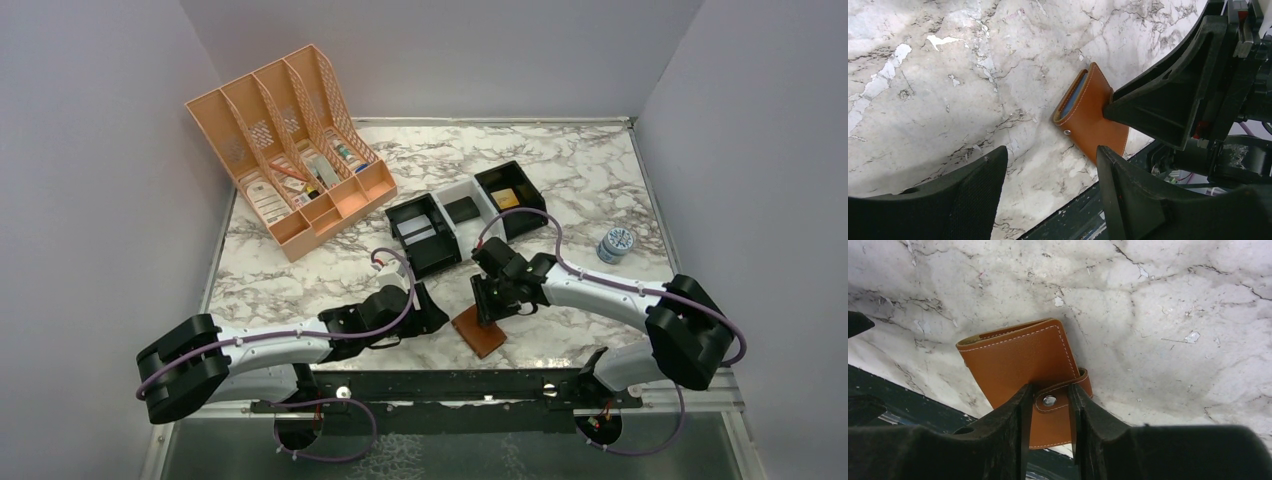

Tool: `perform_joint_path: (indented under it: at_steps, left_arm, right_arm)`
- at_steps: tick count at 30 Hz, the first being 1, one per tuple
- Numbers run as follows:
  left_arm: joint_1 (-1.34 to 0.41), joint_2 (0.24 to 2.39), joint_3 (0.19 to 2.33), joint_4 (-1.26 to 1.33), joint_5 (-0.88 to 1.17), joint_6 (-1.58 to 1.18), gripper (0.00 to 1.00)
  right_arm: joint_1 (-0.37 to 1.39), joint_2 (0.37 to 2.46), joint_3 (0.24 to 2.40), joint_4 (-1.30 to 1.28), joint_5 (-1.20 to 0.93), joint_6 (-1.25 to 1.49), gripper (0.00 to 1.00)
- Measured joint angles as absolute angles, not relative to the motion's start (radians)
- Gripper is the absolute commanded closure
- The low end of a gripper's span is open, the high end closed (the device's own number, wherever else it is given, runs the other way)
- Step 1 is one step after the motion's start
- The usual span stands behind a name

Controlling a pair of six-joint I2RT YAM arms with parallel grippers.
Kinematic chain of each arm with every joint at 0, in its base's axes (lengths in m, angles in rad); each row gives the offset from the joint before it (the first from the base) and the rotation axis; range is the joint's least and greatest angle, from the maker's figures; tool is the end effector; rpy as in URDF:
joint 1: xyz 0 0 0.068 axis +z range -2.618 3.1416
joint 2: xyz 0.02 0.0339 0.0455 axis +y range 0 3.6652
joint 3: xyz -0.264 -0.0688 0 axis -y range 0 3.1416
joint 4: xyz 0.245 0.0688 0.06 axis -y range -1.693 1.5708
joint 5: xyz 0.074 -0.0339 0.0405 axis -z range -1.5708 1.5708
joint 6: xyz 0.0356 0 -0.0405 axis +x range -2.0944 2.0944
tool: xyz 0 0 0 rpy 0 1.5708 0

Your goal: Take the credit cards out of the card holder

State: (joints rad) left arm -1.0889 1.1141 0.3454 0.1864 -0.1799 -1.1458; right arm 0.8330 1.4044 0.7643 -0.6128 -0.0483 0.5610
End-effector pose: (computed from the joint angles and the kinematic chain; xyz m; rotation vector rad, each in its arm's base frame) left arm 0.1041 -0.1853 0.1633 -0.1813 2.3489 -1.0469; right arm 0.1621 0.1809 0.1716 -0.4054 2.8794 0.3531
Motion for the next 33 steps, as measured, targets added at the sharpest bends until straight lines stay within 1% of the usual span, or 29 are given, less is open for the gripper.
perform_joint_path:
  at_steps: [3,5,10,15,24,29,31,32,33]
  left_arm:
    - [-1.089,1.114,0.346,0.186,-0.181,-1.142,0.35]
    - [-1.089,1.114,0.346,0.186,-0.181,-1.134,0.35]
    - [-1.089,1.144,0.356,0.194,-0.175,-1.108,0.35]
    - [-1.095,1.222,0.387,0.210,-0.148,-1.093,0.35]
    - [-1.121,1.342,0.434,0.260,-0.115,-1.089,0.35]
    - [-1.143,1.405,0.460,0.299,-0.113,-1.106,0.36]
    - [-1.152,1.434,0.476,0.318,-0.113,-1.114,0.40]
    - [-1.155,1.444,0.482,0.324,-0.113,-1.116,0.45]
    - [-1.159,1.461,0.492,0.331,-0.114,-1.119,0.48]
  right_arm:
    - [0.837,1.407,0.764,-0.613,-0.031,0.577,0.76]
    - [0.837,1.407,0.764,-0.613,-0.022,0.592,0.77]
    - [0.838,1.404,0.760,-0.604,-0.010,0.630,0.93]
    - [0.838,1.381,0.737,-0.576,-0.006,0.663,0.99]
    - [0.827,1.350,0.698,-0.519,-0.009,0.707,0.99]
    - [0.790,1.316,0.657,-0.479,-0.056,0.721,0.99]
    - [0.770,1.304,0.642,-0.463,-0.082,0.725,0.99]
    - [0.762,1.299,0.636,-0.458,-0.094,0.725,0.99]
    - [0.755,1.295,0.632,-0.455,-0.101,0.726,0.99]
